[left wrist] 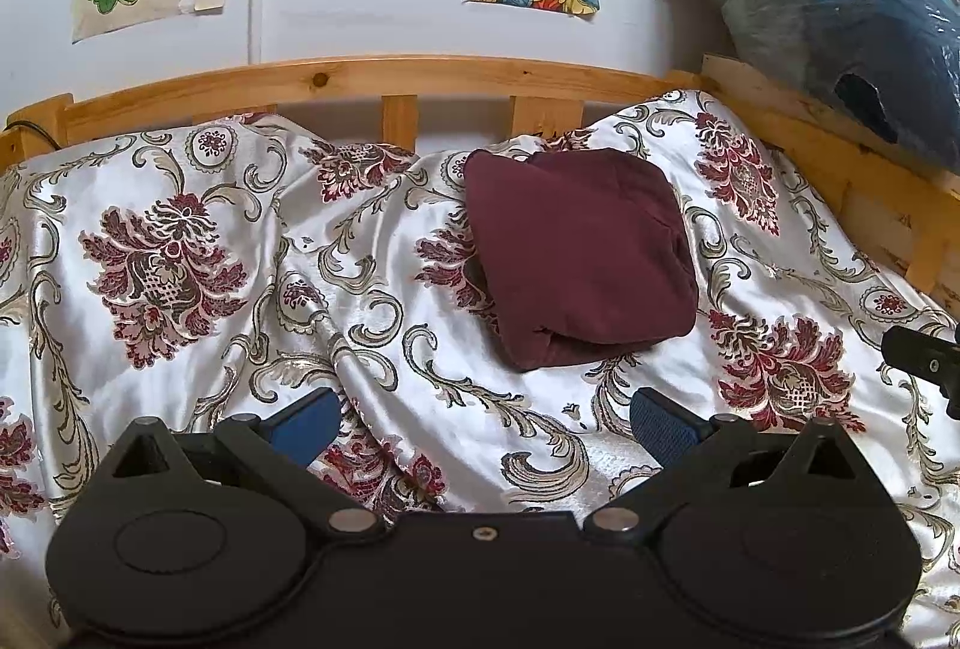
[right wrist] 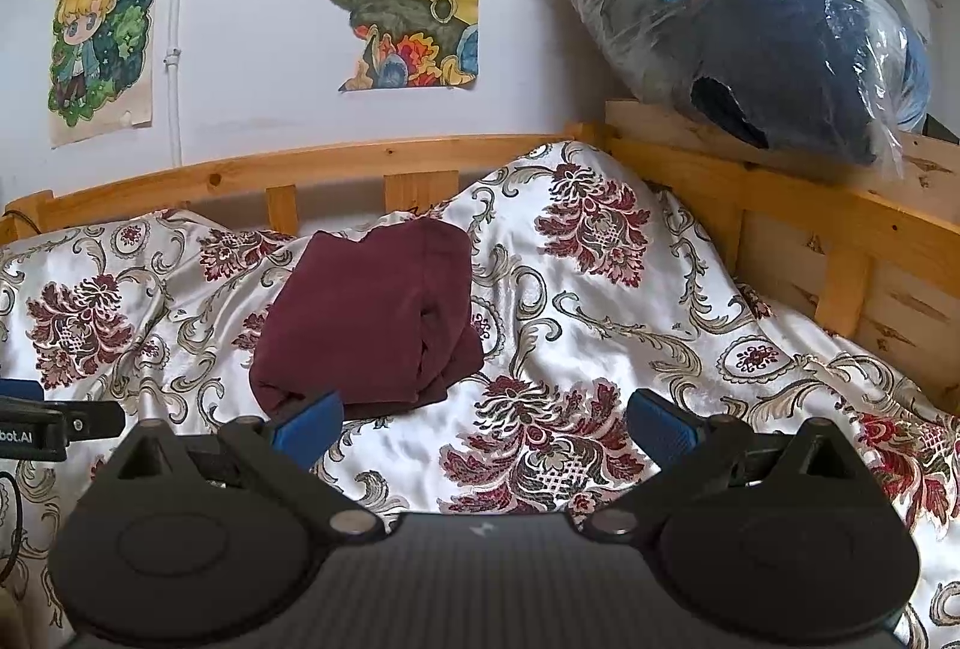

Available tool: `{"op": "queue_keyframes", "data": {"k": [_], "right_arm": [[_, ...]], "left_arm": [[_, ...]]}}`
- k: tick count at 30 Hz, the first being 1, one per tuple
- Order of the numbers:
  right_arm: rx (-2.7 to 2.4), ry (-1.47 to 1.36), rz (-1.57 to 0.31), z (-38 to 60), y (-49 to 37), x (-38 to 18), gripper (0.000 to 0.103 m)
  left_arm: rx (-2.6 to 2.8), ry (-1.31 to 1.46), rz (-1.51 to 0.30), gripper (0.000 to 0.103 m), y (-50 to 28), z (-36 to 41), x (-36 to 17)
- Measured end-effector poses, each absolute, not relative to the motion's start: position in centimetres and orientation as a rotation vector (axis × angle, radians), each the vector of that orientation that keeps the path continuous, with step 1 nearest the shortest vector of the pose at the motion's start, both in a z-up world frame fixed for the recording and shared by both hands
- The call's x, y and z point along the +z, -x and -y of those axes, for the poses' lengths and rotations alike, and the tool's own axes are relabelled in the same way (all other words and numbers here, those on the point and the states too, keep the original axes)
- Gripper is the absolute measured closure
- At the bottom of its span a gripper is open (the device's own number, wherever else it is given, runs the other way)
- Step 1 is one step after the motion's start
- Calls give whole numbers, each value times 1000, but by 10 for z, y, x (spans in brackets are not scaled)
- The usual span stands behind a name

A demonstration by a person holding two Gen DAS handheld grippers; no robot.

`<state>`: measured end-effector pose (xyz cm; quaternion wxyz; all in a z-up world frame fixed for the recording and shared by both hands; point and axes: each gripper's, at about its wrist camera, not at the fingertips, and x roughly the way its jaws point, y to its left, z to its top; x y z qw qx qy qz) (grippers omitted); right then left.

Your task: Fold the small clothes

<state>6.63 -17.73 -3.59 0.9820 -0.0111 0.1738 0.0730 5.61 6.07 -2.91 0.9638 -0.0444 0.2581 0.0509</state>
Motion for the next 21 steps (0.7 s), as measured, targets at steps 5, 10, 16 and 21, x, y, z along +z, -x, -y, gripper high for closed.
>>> {"op": "queue_keyframes", "data": {"k": [5,10,16,21], "right_arm": [[140,18,-353,178,-67,-36,0],[147,29,-353,177,-67,-36,0],[145,28,-356,176,-67,-36,0],[147,27,-360,177,-68,-37,0]], "left_arm": [[103,88,-525,1,-56,-61,-30],[102,87,-524,1,-56,-62,-30],[102,86,-524,1,-56,-62,-30],[103,86,-524,1,-56,-61,-29]]}}
